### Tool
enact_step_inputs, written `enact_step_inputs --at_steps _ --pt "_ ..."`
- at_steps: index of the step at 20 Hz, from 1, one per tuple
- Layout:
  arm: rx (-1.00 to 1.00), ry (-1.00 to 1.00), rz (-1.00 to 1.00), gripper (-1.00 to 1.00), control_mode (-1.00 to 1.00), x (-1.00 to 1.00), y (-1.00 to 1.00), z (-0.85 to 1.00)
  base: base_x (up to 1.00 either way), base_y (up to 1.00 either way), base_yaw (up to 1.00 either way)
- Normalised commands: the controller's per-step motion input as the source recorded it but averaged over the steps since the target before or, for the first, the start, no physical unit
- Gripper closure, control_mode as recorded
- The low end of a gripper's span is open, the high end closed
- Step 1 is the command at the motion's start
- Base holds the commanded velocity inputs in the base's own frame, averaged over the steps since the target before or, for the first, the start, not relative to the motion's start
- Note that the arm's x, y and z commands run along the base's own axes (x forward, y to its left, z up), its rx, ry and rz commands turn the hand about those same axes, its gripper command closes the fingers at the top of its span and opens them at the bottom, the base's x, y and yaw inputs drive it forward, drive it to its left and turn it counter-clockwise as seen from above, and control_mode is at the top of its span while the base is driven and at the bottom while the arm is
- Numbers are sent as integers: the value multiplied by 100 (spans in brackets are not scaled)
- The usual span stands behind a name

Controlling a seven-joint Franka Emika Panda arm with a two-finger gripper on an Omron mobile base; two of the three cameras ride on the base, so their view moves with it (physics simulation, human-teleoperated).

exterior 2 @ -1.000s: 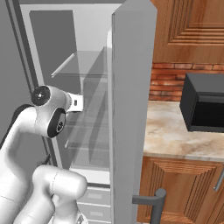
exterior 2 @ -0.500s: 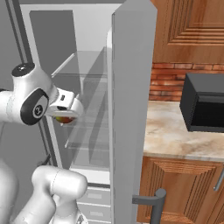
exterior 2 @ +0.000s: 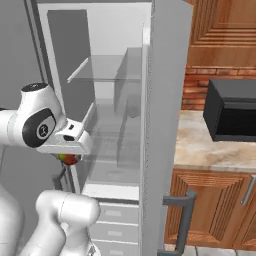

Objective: Open the fridge, remove the mango, potato, and fish, and place them on any counter.

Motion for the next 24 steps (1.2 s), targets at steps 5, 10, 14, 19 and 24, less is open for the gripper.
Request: enact_step_inputs --at_steps 5,10,14,19,24 --pt "0 0 0 100 100 0 0 0 -100 47 -51" --pt "0 0 0 100 100 0 0 0 -100 29 -69" --pt "0 0 0 100 100 0 0 0 -100 -2 -65" --pt "0 0 0 100 100 0 0 0 -91 -57 -50" --pt "0 0 0 100 100 0 0 0 -41 -94 -49"
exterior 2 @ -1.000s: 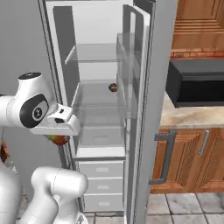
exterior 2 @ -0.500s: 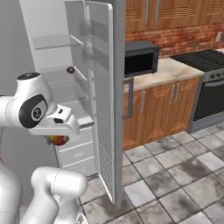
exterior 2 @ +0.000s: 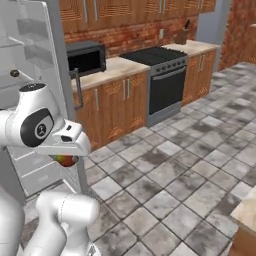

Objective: Open the fridge, remove the mango, potato, and fish, and place them on any counter.

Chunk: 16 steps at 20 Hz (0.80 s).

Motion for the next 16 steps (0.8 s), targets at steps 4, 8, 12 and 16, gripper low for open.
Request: enact_step_inputs --at_steps 4,8,12,16 --pt "0 0 0 100 100 0 0 0 -37 -98 -48" --pt "0 0 0 100 100 0 0 0 -21 -100 -48" --pt "0 0 0 100 100 0 0 0 2 -100 -52" --pt "0 0 0 100 100 0 0 0 37 -100 -54"
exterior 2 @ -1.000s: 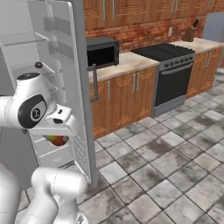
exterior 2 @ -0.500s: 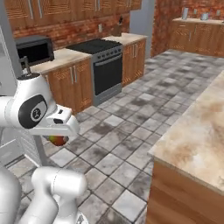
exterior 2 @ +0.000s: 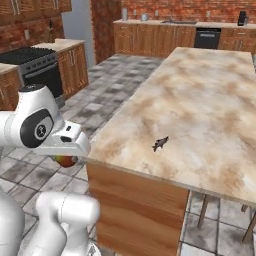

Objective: Open the fridge, remove the mango, potato, and fish, and place them on any counter.

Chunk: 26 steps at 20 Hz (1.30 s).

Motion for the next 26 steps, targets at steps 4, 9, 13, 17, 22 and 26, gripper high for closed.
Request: enact_step_inputs --at_steps 4,9,13,17,22,26 --pt "0 0 0 100 100 0 0 0 87 -77 -38" --pt "0 0 0 100 100 0 0 0 89 -24 -24" --pt "3 -8 -10 100 -100 0 -18 -12 5 -4 -4" --pt "5 -14 -13 100 -100 55 -66 -53 0 0 0" --pt "9 -11 -4 100 -100 100 -63 -50 0 0 0" --pt "5 0 -4 100 -100 100 -47 -44 0 0 0"
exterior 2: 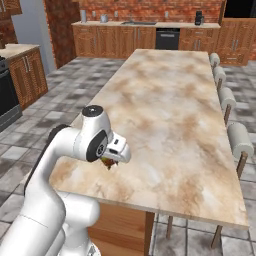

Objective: Open the fridge, remove the mango, potato, and fish, and place them on any counter.

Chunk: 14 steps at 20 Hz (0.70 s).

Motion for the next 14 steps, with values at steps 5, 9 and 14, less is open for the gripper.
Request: enact_step_inputs --at_steps 5,9,14 --pt "0 0 -6 100 -100 100 -24 -56 0 0 0" --pt "0 6 -7 100 -100 100 -13 -69 0 0 0" --pt "0 1 -4 100 -100 73 -24 -53 0 0 0"
